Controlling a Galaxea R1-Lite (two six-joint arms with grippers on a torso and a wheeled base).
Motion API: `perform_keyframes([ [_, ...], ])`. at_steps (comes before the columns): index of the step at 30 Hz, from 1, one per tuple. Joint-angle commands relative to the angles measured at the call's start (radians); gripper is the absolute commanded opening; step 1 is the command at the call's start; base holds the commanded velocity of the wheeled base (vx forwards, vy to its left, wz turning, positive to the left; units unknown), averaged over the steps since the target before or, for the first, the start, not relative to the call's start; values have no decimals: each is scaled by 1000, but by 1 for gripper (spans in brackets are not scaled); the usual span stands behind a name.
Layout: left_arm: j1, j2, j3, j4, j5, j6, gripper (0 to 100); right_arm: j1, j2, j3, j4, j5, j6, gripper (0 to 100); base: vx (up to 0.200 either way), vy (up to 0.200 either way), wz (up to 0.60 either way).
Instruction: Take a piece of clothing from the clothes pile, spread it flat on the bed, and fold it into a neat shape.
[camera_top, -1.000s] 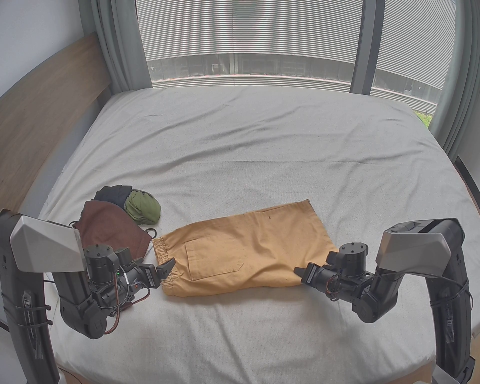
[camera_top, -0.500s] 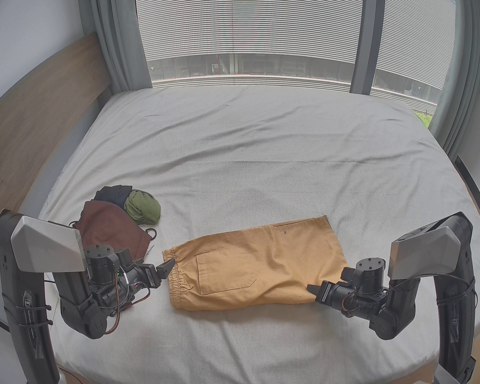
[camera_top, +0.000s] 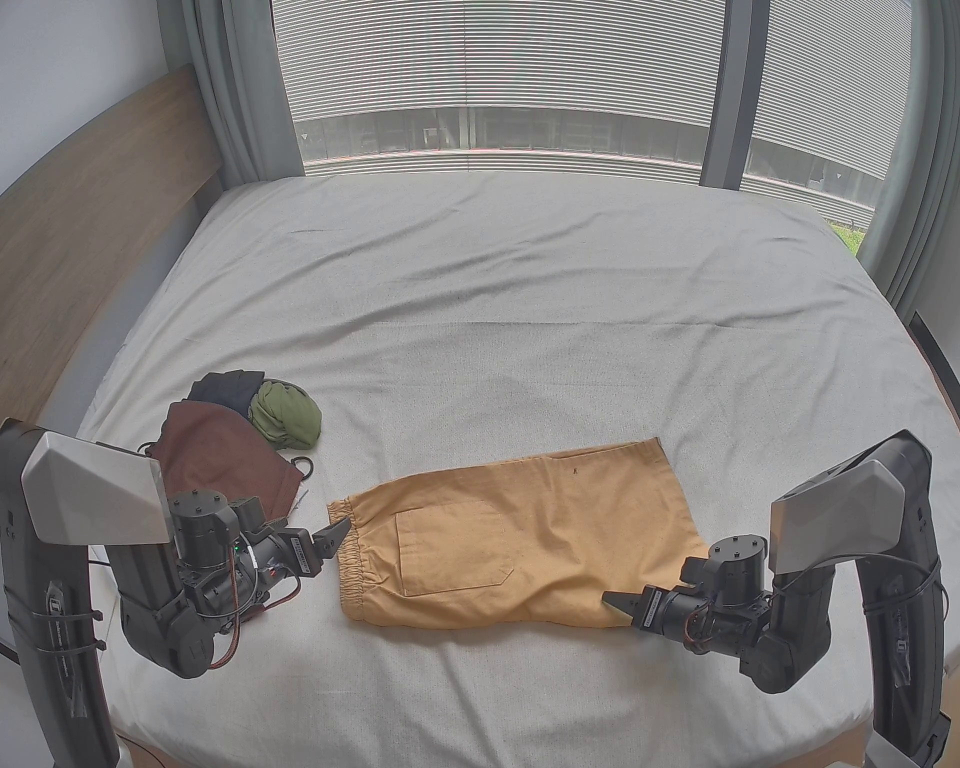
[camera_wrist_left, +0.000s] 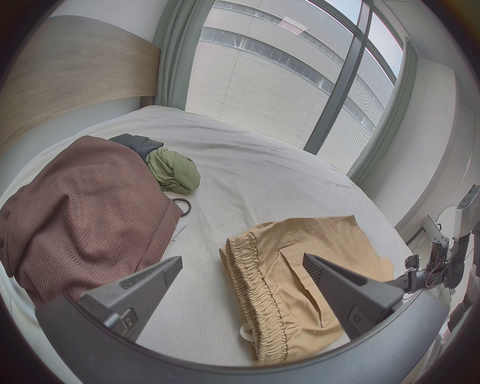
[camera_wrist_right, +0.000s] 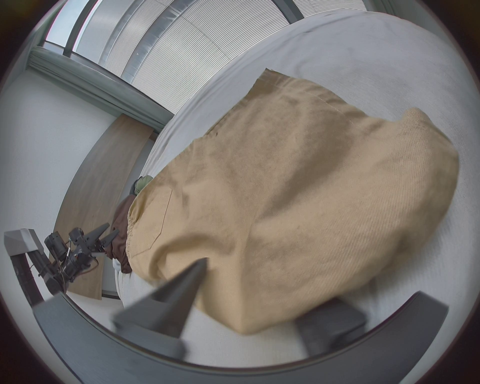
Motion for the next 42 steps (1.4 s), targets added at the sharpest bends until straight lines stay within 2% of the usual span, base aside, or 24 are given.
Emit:
perform_keyframes([
  [1,-1,1,0,-6,0,-2,100,26,-14,89,-2,13,-19,100,0,0,0],
  [6,-4,0,0,-6,-1,-20,100,80,-49,188,-45,56,-25,100,0,0,0],
  [13,-4,0,0,-6,-6,-29,100,144,-169,214,-44,70,-20,100,0,0,0],
  [18,-19,0,3,-6,-11,-74,100,146,-290,172,-44,88,-17,100,0,0,0],
  [23,-31,0,18,-6,-76,-89,100,133,-363,114,-42,120,-14,100,0,0,0],
  [30,-19,1,50,-4,-153,-91,100,123,-325,14,-42,119,-3,100,0,0,0],
  [42,-4,41,47,-4,-173,-135,100,101,-313,19,-44,120,-3,100,0,0,0],
])
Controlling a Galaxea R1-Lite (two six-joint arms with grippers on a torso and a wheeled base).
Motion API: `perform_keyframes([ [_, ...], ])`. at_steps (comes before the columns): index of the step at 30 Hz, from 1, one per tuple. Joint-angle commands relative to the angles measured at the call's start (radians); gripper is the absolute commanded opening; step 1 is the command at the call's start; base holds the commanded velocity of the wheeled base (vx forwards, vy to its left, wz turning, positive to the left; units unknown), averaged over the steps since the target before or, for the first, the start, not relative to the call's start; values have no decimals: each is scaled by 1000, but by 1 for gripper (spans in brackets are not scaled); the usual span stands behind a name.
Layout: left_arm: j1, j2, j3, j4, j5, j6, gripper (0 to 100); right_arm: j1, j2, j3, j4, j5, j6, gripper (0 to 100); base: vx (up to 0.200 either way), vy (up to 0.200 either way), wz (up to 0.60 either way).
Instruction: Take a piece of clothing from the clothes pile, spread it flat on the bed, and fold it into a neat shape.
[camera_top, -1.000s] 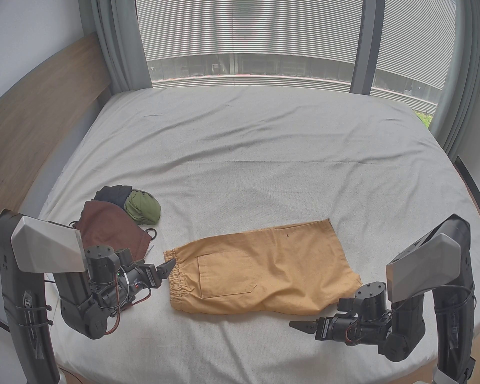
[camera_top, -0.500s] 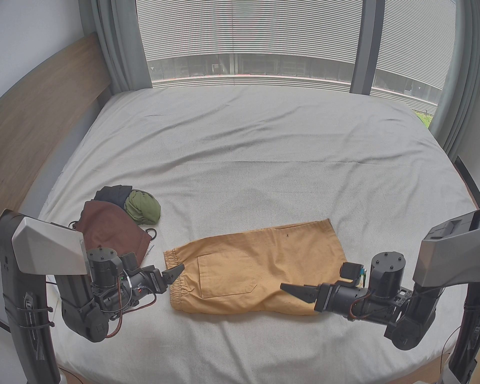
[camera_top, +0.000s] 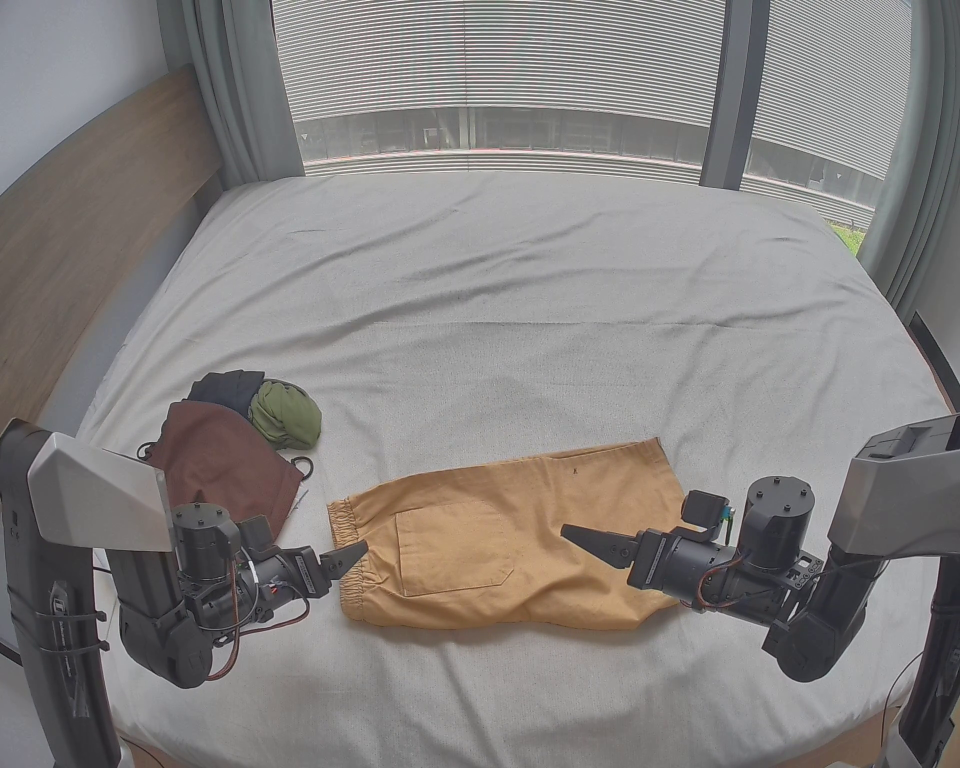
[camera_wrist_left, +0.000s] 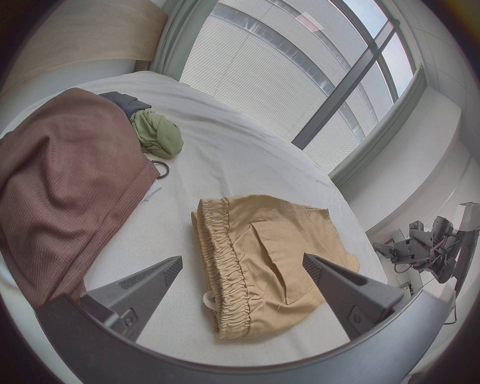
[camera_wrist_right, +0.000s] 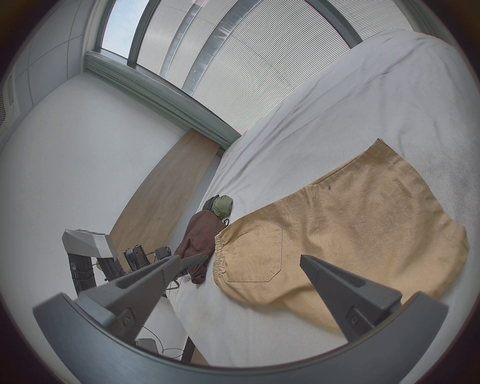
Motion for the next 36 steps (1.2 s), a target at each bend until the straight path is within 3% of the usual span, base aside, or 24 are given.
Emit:
perform_keyframes([
  [1,1,36,-4,-4,-1,-1,100,0,8,-2,-1,0,0,100,0,0,0],
  [26,-46,174,-96,-2,-9,-175,100,4,31,0,-3,-2,-1,100,0,0,0],
  [36,-51,245,-176,-2,-1,-178,100,4,25,-2,-3,-2,-1,100,0,0,0],
])
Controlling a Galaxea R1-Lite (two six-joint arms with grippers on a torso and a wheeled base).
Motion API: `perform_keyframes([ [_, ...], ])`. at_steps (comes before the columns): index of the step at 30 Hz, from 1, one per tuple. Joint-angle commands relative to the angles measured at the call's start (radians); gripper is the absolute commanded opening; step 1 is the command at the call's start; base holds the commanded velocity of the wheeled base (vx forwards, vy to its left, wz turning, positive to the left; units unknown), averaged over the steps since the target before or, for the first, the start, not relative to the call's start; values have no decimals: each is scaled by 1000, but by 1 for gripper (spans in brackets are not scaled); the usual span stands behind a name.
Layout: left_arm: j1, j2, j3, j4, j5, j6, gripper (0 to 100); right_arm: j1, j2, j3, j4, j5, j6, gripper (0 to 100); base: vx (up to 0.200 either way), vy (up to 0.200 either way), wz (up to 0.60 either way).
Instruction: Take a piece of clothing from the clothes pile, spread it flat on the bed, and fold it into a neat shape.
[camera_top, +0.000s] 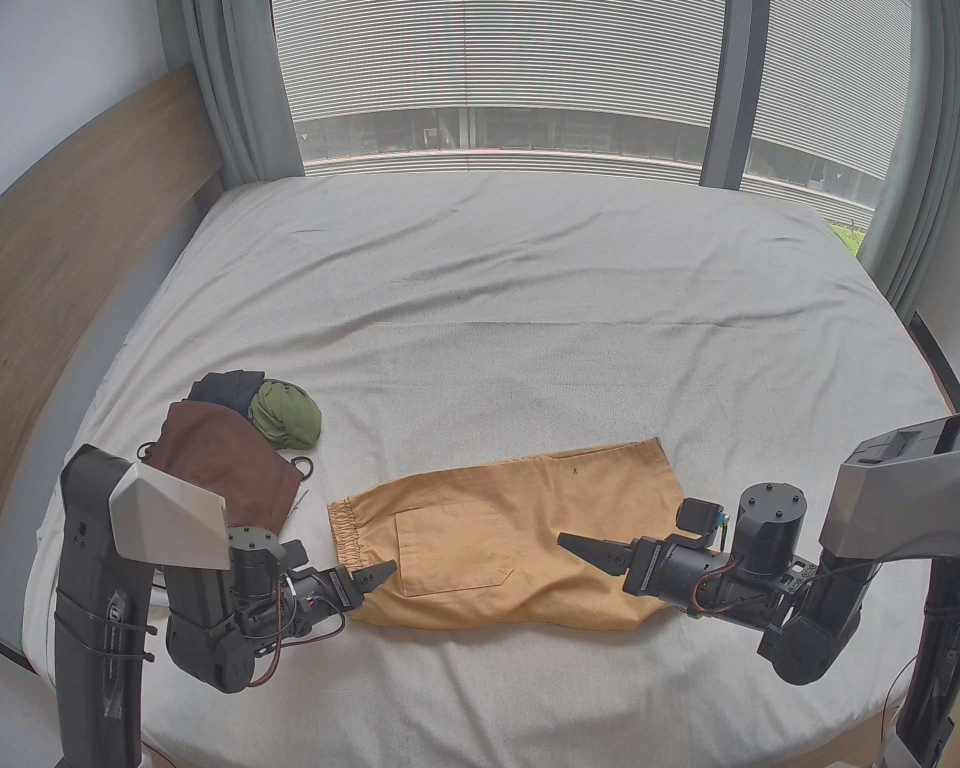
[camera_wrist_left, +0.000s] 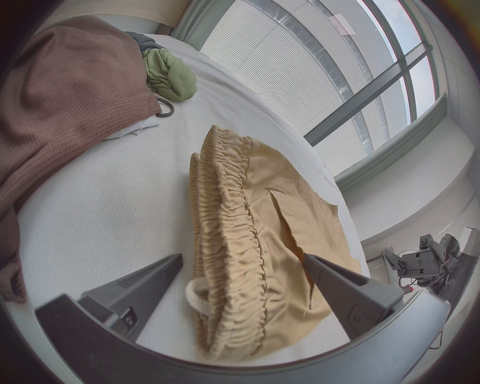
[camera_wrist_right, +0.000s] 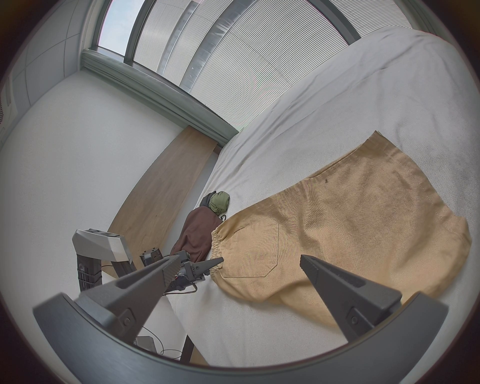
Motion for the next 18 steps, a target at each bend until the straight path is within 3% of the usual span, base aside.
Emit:
perform_keyframes([
  [1,-6,40,-46,-2,3,-6,100,0,-2,-1,0,0,0,100,0,0,0],
  [11,-32,42,-155,-2,5,-207,100,3,6,1,0,0,0,100,0,0,0],
  [18,-45,11,-157,-2,3,-322,100,2,6,1,0,0,0,100,0,0,0],
])
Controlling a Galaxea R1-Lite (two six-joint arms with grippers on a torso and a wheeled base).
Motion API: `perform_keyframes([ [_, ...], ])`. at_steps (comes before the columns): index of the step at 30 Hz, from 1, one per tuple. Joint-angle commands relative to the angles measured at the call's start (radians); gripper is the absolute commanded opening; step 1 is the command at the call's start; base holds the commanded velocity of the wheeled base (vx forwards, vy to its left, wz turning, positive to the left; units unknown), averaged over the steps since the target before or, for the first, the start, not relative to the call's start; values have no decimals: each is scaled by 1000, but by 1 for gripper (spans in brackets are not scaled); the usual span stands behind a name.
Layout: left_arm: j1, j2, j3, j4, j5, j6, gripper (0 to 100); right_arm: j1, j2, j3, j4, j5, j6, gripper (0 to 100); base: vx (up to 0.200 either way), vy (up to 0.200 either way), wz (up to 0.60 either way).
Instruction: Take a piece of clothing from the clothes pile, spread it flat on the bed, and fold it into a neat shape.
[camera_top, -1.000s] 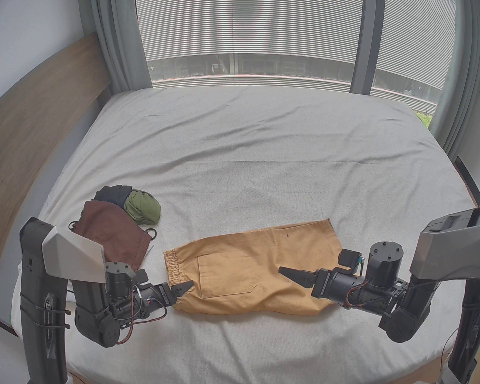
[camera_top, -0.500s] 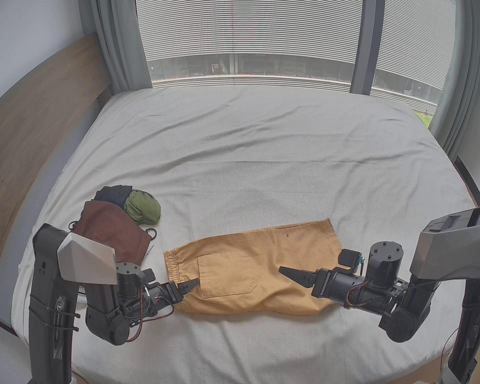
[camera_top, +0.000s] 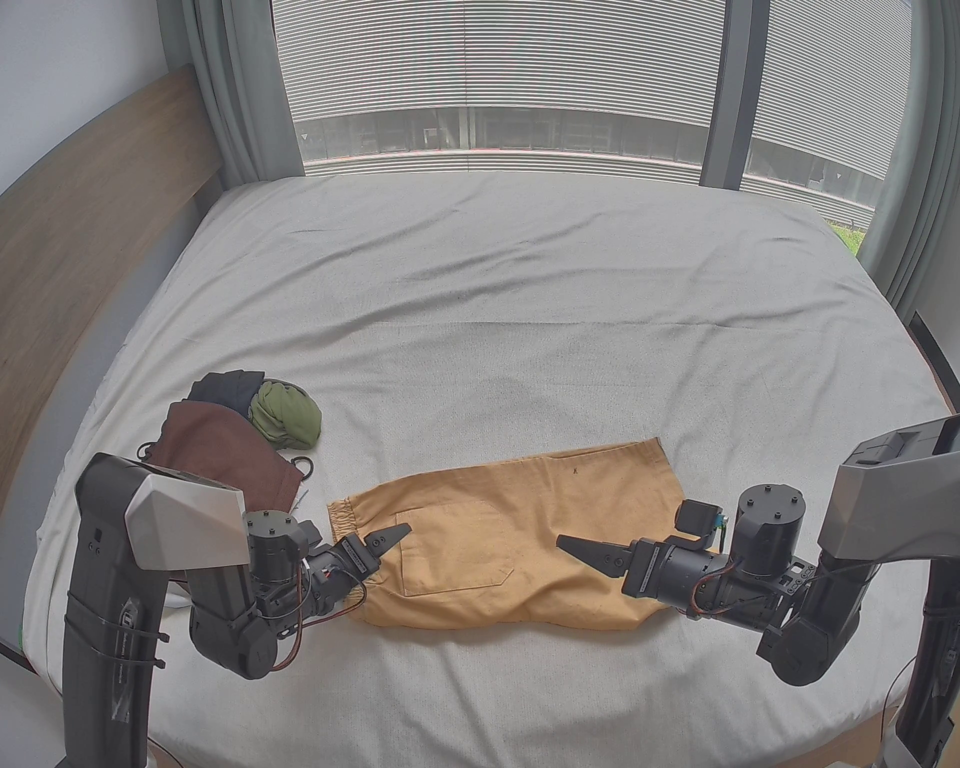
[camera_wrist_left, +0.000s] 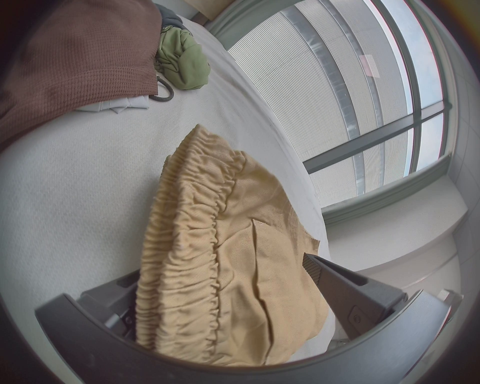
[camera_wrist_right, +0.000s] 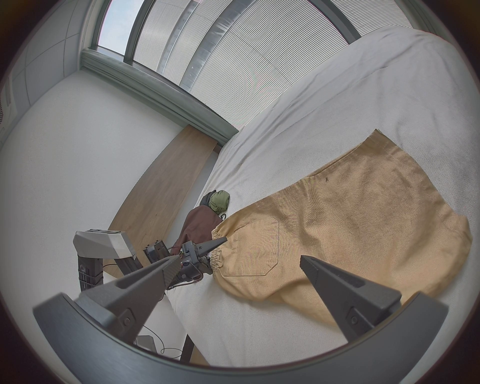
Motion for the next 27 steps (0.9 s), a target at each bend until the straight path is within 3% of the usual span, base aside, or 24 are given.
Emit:
perform_keyframes([
  [1,-8,-28,-6,-4,-2,-38,100,1,3,0,-1,0,0,100,0,0,0],
  [13,-6,-24,-14,-4,0,-40,100,2,4,0,-1,0,0,100,0,0,0],
  [14,-6,-24,-12,-4,0,-40,0,4,4,0,-1,0,0,100,0,0,0],
  [27,26,-60,20,-5,-5,-38,0,2,6,1,-1,0,0,100,0,0,0],
])
